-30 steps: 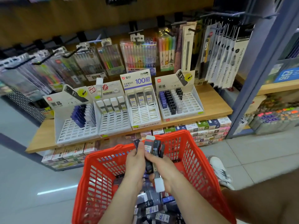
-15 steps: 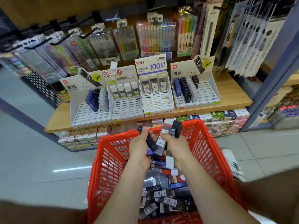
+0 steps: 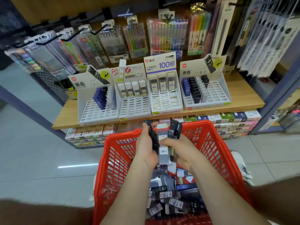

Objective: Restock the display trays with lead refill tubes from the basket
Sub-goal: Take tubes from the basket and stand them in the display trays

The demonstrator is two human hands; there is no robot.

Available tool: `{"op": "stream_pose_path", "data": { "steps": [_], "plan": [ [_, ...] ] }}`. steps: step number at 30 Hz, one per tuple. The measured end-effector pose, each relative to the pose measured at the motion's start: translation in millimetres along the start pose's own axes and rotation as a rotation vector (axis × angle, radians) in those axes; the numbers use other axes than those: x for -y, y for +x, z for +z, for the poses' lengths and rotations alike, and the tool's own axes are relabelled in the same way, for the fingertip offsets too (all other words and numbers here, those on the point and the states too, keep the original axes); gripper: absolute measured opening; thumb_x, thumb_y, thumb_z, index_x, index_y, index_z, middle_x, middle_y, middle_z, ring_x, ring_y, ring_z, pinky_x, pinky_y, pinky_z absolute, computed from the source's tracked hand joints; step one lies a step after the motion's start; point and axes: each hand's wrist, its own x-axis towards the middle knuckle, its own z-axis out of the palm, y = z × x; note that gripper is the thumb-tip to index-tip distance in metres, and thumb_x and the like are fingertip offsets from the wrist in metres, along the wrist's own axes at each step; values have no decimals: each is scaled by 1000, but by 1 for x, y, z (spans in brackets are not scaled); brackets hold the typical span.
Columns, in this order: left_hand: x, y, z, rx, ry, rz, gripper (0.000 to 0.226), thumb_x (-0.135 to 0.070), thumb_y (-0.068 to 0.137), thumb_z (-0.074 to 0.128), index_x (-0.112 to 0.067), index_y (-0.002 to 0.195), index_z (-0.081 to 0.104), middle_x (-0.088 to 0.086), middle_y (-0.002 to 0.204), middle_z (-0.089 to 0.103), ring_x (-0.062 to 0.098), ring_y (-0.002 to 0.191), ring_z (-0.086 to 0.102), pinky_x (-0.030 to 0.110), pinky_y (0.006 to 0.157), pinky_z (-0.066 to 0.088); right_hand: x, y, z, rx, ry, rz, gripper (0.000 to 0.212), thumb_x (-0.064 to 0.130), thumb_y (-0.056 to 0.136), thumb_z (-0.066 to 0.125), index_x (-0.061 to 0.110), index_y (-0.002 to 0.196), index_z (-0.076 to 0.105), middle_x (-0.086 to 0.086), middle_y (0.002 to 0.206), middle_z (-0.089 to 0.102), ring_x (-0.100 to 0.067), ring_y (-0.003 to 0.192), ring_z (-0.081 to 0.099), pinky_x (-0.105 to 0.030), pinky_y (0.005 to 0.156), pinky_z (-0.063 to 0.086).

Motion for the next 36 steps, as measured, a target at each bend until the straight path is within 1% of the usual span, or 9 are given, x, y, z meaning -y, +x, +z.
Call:
{"op": "stream_pose_path", "data": {
  "steps": [4, 9, 16, 20, 24, 28, 31, 33, 36],
  "plan": [
    [0, -4, 3, 38, 12, 30, 50, -54, 98, 34, -22, 107, 72, 15, 107, 71, 34, 100, 67, 49, 90, 52, -2, 1, 6, -5, 20, -29, 22, 13, 87, 73, 17, 109, 70, -5, 98, 77, -22, 91, 73, -47, 83, 59],
    [-4, -10, 13, 49, 162, 156, 50, -52, 99, 31, -25, 102, 73, 9, 105, 72, 26, 100, 67, 44, 91, 52, -1, -2, 5, -23, -26, 4, 33, 33, 82, 78, 20, 110, 68, 2, 95, 77, -16, 89, 70, -34, 73, 53],
    [2, 2, 35, -105, 362, 348, 32, -36, 100, 44, -13, 98, 65, 16, 106, 68, 31, 100, 64, 56, 95, 47, 0, -3, -8, -21, 274, 57, 24, 19, 83, 75, 11, 105, 72, -13, 93, 76, -30, 83, 73, -44, 74, 59],
    [7, 7, 52, -10, 125, 191, 33, -22, 99, 48, -14, 131, 53, 13, 121, 65, 27, 107, 64, 49, 98, 47, 8, 6, -24, -87, 157, -48, 15, 5, 84, 71, 12, 98, 75, -15, 96, 75, -32, 91, 72, -46, 84, 56],
    [3, 13, 63, 103, 127, 132, 35, -13, 96, 50, -13, 131, 55, 13, 122, 65, 27, 108, 64, 44, 93, 51, 26, 12, -45, -148, -13, -147, 18, 1, 82, 71, 12, 96, 73, -11, 90, 76, -22, 81, 73, -34, 73, 59],
    [-16, 14, 66, 257, 209, 167, 25, -6, 93, 50, -4, 112, 66, 14, 111, 69, 22, 97, 67, 35, 85, 50, 43, 14, -66, -134, -136, -195, 14, 9, 79, 77, 11, 93, 75, -12, 93, 76, -28, 91, 71, -47, 91, 55],
    [-32, 19, 68, 403, 298, 152, 24, -3, 86, 54, -2, 107, 66, 15, 100, 69, 24, 90, 66, 34, 74, 55, 52, 17, -78, -104, -144, -175, 16, 11, 79, 79, 13, 93, 73, -6, 91, 76, -19, 88, 72, -37, 87, 57],
    [-41, 26, 73, 402, 399, 185, 17, 4, 86, 54, -4, 98, 64, 11, 86, 69, 21, 78, 66, 31, 66, 56, 55, 18, -83, -78, -85, -160, 30, 18, 75, 82, 20, 103, 70, 0, 96, 76, -14, 92, 71, -32, 86, 55],
    [-55, 37, 86, 339, 516, 257, 15, 5, 87, 57, -7, 95, 61, 15, 80, 67, 31, 72, 65, 30, 54, 55, 59, 19, -92, -106, -19, -136, 63, 42, 55, 84, 23, 113, 67, -1, 108, 74, -22, 108, 65, -49, 101, 45]
  ]
}}
